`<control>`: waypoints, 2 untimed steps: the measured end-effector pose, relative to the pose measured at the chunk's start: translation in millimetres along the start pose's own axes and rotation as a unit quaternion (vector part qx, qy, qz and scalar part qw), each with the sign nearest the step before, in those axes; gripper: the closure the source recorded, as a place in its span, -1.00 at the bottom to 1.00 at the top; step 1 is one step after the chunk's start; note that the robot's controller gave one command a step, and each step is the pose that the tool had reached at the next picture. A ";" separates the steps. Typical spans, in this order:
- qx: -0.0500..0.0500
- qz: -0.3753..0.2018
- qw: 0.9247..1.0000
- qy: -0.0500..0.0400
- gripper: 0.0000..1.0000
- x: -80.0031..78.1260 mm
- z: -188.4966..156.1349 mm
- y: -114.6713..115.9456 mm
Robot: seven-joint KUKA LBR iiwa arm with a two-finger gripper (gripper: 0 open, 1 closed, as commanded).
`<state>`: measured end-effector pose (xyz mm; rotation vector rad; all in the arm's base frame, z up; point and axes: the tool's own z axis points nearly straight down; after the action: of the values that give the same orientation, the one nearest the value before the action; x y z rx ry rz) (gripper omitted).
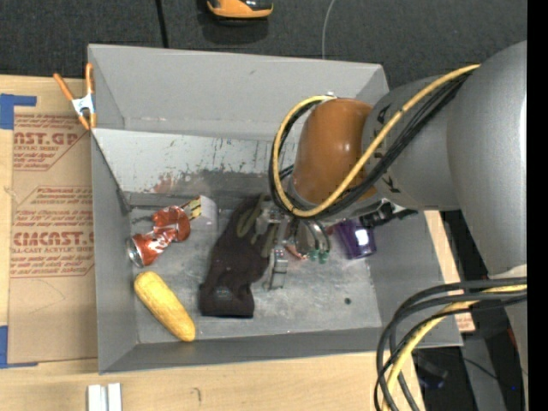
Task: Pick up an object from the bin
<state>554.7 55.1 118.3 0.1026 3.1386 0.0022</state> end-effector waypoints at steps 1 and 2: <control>0.001 -0.103 0.995 0.000 -1.00 -1.1 -4.8 10.5; -0.001 -0.157 0.988 -0.002 -1.00 -18.4 42.9 6.3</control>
Offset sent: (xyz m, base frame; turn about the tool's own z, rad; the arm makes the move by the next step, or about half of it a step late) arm 0.0197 0.0022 -0.0483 -0.3116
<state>573.5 60.2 75.4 -0.3913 3.1123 0.0051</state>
